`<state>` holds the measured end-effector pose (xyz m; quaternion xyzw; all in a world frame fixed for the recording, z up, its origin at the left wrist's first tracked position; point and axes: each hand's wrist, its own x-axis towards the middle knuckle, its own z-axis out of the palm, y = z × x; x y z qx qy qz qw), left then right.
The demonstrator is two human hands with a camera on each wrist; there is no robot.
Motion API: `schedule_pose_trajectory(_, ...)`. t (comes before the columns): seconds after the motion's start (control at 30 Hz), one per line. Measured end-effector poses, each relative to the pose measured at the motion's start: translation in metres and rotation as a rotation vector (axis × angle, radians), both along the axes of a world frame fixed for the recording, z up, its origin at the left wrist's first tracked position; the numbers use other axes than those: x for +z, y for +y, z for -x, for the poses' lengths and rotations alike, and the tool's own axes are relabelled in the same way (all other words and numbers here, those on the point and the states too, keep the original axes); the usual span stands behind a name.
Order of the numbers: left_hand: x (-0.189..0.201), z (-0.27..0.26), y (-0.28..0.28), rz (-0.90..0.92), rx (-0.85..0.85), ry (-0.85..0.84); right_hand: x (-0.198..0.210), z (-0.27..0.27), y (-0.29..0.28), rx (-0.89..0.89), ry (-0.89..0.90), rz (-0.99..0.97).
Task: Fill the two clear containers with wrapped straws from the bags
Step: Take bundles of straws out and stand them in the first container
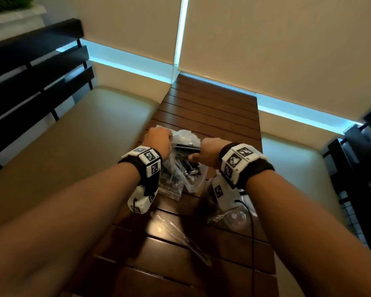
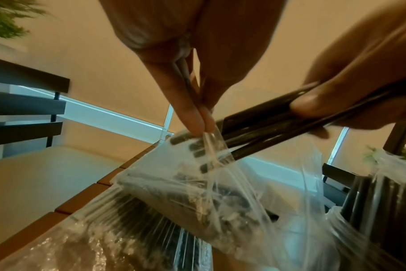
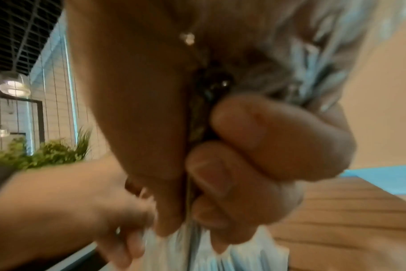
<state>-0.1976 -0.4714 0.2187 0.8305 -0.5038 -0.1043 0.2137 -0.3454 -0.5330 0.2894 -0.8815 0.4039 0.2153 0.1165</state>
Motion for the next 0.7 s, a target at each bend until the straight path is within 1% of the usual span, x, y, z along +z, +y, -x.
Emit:
schedule_pose_trajectory(0.07,-0.001,0.001,-0.004,-0.045,0.022,0.004,0.023,0.023,-0.004,0.012,0.027,0.001)
schedule_pose_trajectory(0.13,-0.004,-0.001,-0.006,-0.085,0.044,-0.018,0.041,0.047,-0.011,-0.035,0.030,-0.020)
schedule_pose_trajectory(0.2,-0.007,-0.004,-0.007,-0.124,0.067,-0.041,0.053,0.066,-0.017,-0.101,-0.031,-0.067)
schedule_pose_trajectory(0.27,-0.008,-0.002,-0.004,-0.177,0.070,-0.056,0.061,0.079,-0.018,-0.134,-0.143,-0.108)
schedule_pose_trajectory(0.37,-0.003,0.007,0.003,-0.252,0.005,-0.055,0.058,0.086,-0.010,-0.198,-0.438,-0.176)
schedule_pose_trajectory(0.43,0.005,0.017,0.009,-0.202,-0.067,0.009,0.040,0.081,0.002,-0.202,-0.600,-0.123)
schedule_pose_trajectory(0.47,0.012,0.023,0.011,-0.142,-0.115,0.073,0.028,0.077,0.007,-0.196,-0.649,-0.081)
schedule_pose_trajectory(0.5,0.022,0.030,0.015,-0.078,-0.166,0.179,0.015,0.071,0.012,-0.193,-0.693,-0.055)
schedule_pose_trajectory(0.53,0.033,0.037,0.019,-0.007,-0.218,0.333,0.002,0.065,0.017,-0.199,-0.733,-0.044)
schedule_pose_trajectory(0.6,0.053,0.049,0.024,0.123,-0.289,0.734,-0.019,0.052,0.023,-0.239,-0.802,-0.025)
schedule_pose_trajectory(0.63,0.061,0.053,0.025,0.171,-0.280,0.915,-0.027,0.046,0.026,-0.254,-0.816,-0.006)
schedule_pose_trajectory(0.67,0.065,0.056,0.025,0.217,-0.248,1.055,-0.034,0.039,0.029,-0.247,-0.819,0.018)
schedule_pose_trajectory(0.7,0.068,0.060,0.025,0.260,-0.188,1.158,-0.037,0.032,0.035,-0.227,-0.830,0.041)
